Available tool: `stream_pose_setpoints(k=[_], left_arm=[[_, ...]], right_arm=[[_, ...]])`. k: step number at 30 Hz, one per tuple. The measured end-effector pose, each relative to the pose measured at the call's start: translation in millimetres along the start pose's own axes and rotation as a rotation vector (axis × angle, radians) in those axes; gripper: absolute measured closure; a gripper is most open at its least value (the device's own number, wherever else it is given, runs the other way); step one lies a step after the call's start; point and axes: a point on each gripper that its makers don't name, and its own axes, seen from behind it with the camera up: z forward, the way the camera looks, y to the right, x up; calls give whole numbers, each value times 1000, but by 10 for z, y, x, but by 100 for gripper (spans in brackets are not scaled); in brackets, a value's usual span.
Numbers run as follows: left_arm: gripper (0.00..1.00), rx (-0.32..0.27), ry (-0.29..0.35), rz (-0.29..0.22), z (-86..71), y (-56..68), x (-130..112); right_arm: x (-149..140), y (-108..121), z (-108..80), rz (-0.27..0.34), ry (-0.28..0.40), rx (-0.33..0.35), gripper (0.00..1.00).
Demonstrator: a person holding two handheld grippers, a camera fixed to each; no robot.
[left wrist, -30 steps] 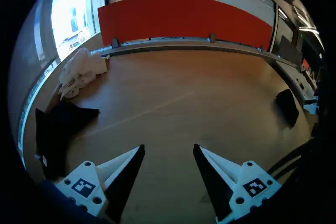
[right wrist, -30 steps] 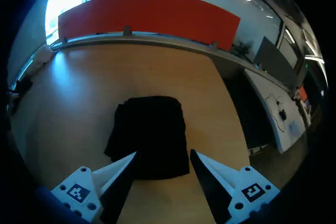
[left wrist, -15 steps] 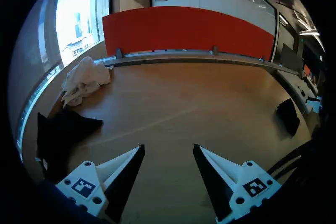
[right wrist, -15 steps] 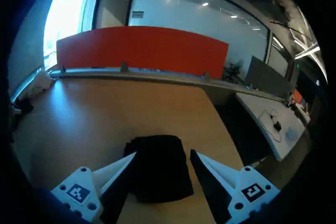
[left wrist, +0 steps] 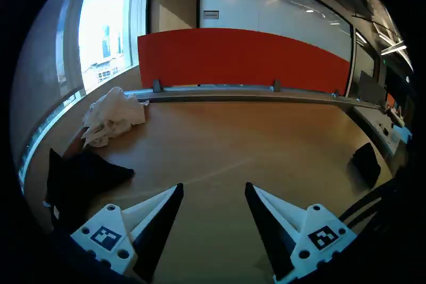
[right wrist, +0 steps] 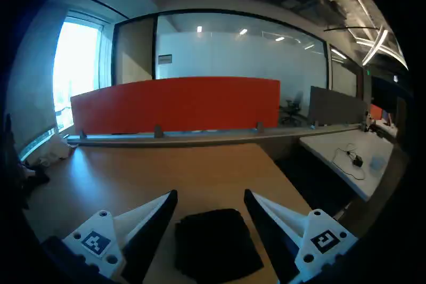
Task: Fold towel
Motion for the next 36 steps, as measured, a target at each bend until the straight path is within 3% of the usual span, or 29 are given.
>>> stream_pose_setpoints(k=[17, 36], left_arm=[[15, 19, 108, 8, -2, -70, 313], [15, 60, 227, -20, -34, -314, 658]], right_arm=[[432, -279, 59, -18, 99, 13, 1], [693, -1044, 201, -9, 161, 76, 0]])
